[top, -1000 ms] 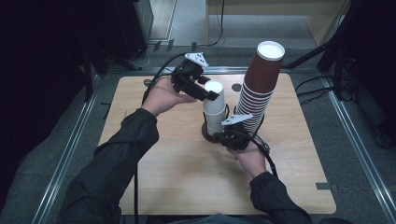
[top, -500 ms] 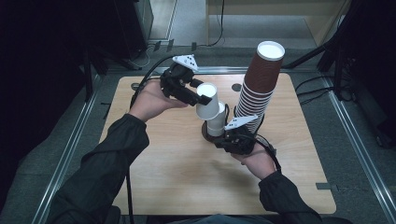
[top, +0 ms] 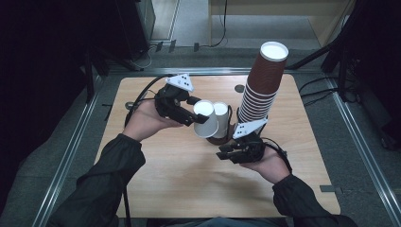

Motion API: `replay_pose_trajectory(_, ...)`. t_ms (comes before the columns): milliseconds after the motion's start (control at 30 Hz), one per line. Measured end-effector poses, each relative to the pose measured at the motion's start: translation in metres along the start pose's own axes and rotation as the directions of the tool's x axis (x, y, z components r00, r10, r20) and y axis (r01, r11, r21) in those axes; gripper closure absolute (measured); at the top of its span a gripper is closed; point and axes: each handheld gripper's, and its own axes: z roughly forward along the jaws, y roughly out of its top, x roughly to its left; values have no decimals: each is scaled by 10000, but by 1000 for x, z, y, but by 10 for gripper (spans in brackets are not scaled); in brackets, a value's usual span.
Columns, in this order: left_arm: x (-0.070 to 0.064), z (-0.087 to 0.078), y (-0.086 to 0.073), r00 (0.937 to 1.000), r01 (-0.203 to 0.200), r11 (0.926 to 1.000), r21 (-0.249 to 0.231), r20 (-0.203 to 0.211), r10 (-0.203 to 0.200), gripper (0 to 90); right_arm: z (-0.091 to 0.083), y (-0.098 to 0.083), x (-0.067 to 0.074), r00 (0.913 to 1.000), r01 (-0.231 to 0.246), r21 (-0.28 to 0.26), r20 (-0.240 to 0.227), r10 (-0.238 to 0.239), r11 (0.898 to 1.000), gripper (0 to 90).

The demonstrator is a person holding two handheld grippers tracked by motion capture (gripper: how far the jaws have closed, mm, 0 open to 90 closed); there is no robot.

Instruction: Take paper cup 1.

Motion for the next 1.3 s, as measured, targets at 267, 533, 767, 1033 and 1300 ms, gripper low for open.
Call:
replay_pose_trajectory(267, -10, 6, -28, 9997, 226, 9997, -33, 49, -225, 355, -2, -4, -5, 9994, 109, 77, -344, -106, 9999, 592)
replay_pose_trajectory(533, -18, 18, -50, 9988, 431, 9991, 21, 237, -431, 355, 0, -5, -6, 9959, 685, -14, -600, -685, 9977, 517)
replay_pose_trajectory(767, -27, 31, -70, 9961, 622, 9978, -244, 642, -605, 355, 0, -7, -5, 9925, 979, -446, -687, -1008, 9942, 440)
replay_pose_trajectory(1033, -34, 52, -88, 9920, 700, 9972, -265, 1071, -668, 355, 2, -10, -5, 9907, 736, -468, -1111, -784, 9962, 326)
replay_pose_trajectory(1300, -36, 66, -91, 9824, 541, 9977, -406, 1812, -459, 354, 11, -13, -3, 9853, 882, -491, -1422, -944, 9949, 230)
